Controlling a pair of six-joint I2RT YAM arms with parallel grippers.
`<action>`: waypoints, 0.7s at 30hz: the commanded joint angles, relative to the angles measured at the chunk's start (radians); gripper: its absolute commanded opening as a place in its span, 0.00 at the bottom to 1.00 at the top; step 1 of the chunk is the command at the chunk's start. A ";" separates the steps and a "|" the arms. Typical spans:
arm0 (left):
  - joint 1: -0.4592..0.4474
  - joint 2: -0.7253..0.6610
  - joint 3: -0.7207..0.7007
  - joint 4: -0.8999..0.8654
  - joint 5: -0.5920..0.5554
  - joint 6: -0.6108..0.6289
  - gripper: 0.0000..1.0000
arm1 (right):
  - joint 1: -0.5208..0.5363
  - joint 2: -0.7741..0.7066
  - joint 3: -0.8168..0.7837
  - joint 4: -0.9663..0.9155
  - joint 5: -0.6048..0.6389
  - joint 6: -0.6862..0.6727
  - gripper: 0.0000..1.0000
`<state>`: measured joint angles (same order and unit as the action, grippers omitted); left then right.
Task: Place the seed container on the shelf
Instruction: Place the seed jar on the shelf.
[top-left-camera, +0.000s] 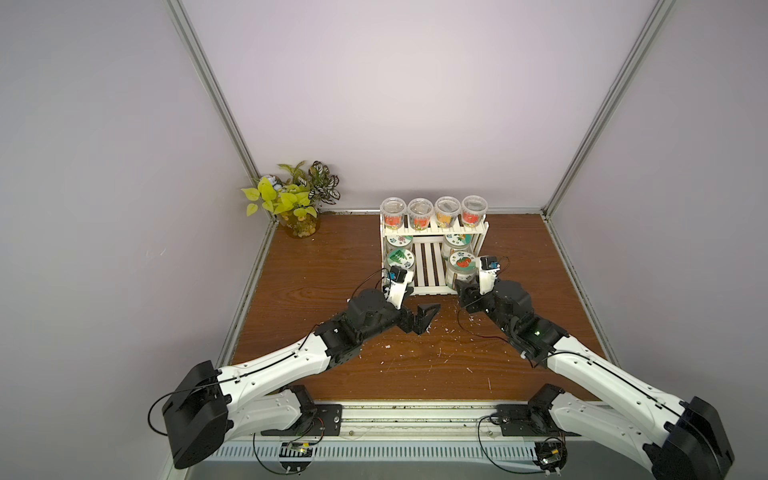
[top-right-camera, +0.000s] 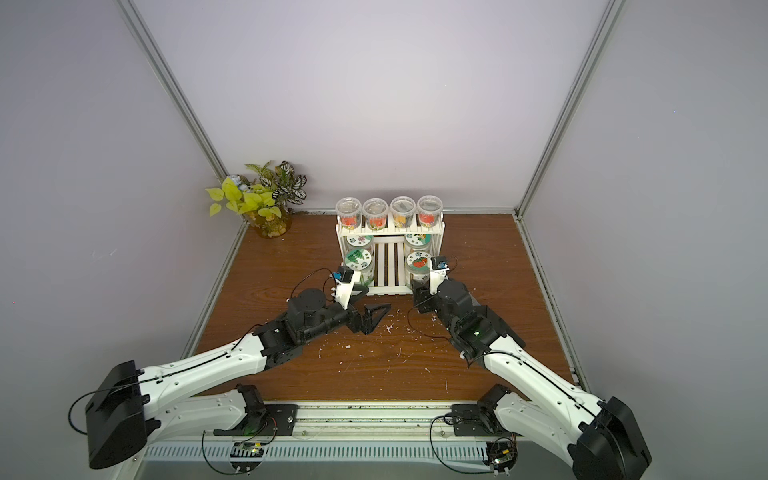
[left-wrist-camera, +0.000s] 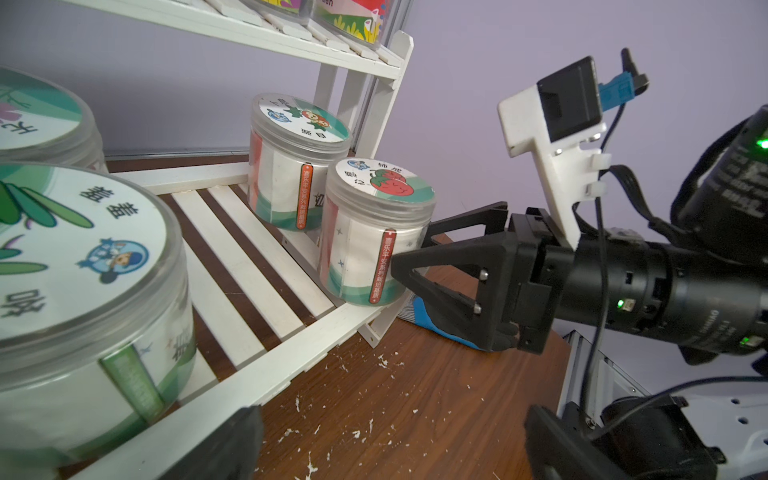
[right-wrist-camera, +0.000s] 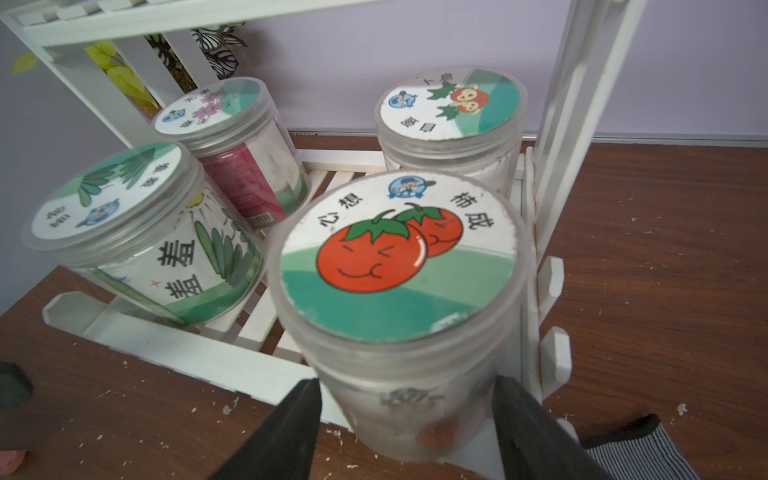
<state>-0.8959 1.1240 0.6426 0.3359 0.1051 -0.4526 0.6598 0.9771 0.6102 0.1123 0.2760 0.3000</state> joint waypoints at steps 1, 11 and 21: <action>0.002 -0.003 0.029 -0.009 -0.003 0.012 1.00 | -0.001 -0.008 0.026 0.082 0.050 0.002 0.70; 0.003 0.005 0.030 -0.012 -0.004 0.012 1.00 | -0.001 0.031 -0.002 0.160 0.080 -0.015 0.70; 0.003 0.005 0.028 -0.017 -0.007 0.009 1.00 | -0.001 0.045 -0.028 0.224 0.102 -0.027 0.70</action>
<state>-0.8959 1.1240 0.6426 0.3313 0.1036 -0.4522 0.6598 1.0233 0.5884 0.2707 0.3431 0.2867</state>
